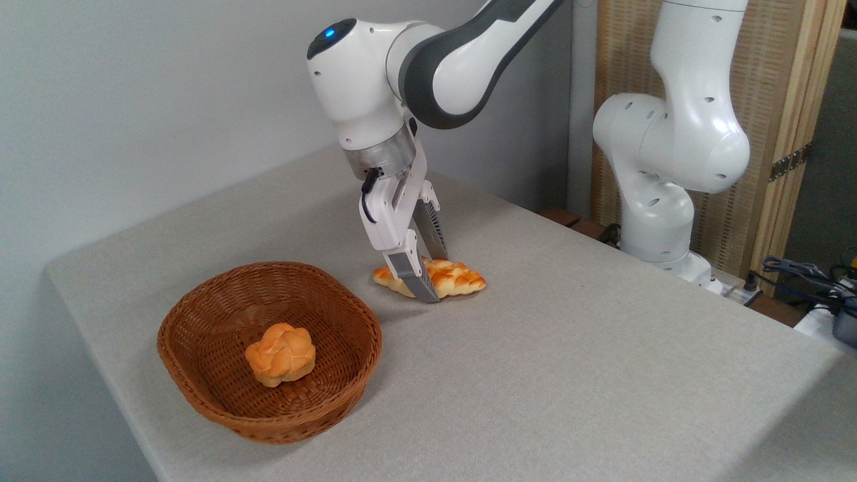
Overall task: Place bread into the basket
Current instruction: 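Close the gripper on the braided roll and lift it up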
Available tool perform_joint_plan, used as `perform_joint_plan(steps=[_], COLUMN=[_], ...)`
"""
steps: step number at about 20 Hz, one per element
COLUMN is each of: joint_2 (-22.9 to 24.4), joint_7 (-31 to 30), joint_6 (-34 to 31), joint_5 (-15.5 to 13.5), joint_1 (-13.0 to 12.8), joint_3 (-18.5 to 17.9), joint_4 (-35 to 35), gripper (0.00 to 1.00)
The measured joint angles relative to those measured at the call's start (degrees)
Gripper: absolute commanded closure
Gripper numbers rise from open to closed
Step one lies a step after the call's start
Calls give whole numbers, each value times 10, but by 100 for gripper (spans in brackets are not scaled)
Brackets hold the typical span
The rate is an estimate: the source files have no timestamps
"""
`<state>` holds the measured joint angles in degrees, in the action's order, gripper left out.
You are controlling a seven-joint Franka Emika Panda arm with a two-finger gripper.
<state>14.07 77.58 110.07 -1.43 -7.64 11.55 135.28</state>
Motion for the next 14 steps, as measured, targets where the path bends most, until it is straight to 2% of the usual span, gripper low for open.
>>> perform_joint_plan(steps=[1,2,5,14], joint_2=[0,0,0,0], joint_7=[0,0,0,0], joint_6=[5,7,8,8], joint_5=[0,0,0,0], joint_1=[0,0,0,-1], joint_3=[2,3,4,9], joint_4=[3,4,5,5], gripper=[75,82,88,88])
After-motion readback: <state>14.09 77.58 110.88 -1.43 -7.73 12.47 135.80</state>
